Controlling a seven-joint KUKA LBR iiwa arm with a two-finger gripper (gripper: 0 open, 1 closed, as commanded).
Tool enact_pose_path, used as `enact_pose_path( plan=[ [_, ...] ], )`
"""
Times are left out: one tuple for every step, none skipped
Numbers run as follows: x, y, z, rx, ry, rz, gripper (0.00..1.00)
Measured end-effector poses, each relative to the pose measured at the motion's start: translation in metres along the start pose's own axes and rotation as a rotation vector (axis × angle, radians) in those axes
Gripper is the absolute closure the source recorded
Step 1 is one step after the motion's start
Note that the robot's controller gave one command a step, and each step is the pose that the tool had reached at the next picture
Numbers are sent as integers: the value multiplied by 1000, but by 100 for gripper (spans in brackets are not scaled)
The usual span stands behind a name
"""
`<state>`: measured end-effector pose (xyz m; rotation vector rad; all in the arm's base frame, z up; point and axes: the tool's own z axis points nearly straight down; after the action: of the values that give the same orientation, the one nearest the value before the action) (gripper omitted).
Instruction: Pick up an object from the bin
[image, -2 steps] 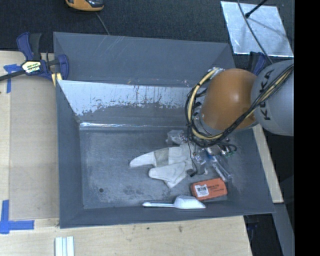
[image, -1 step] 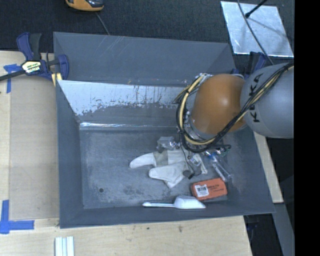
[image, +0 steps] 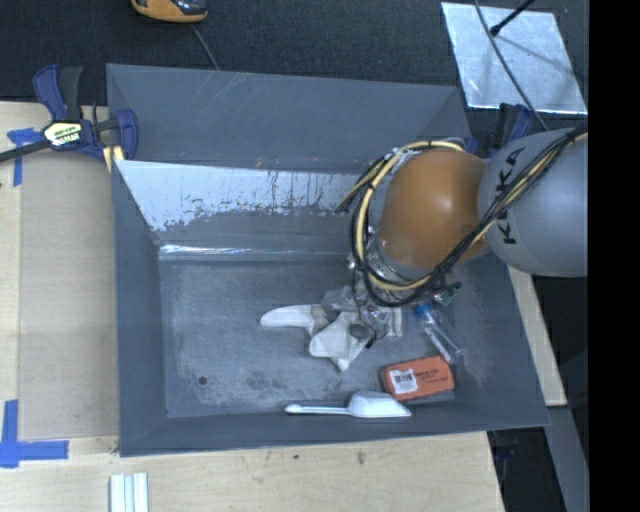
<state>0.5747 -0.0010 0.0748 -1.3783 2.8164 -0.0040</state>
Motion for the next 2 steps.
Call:
enact_pose_path(
  plan=[
    [0, 0, 0, 0, 0, 0, 100],
    [0, 1, -5, -2, 0, 0, 100]
  ],
)
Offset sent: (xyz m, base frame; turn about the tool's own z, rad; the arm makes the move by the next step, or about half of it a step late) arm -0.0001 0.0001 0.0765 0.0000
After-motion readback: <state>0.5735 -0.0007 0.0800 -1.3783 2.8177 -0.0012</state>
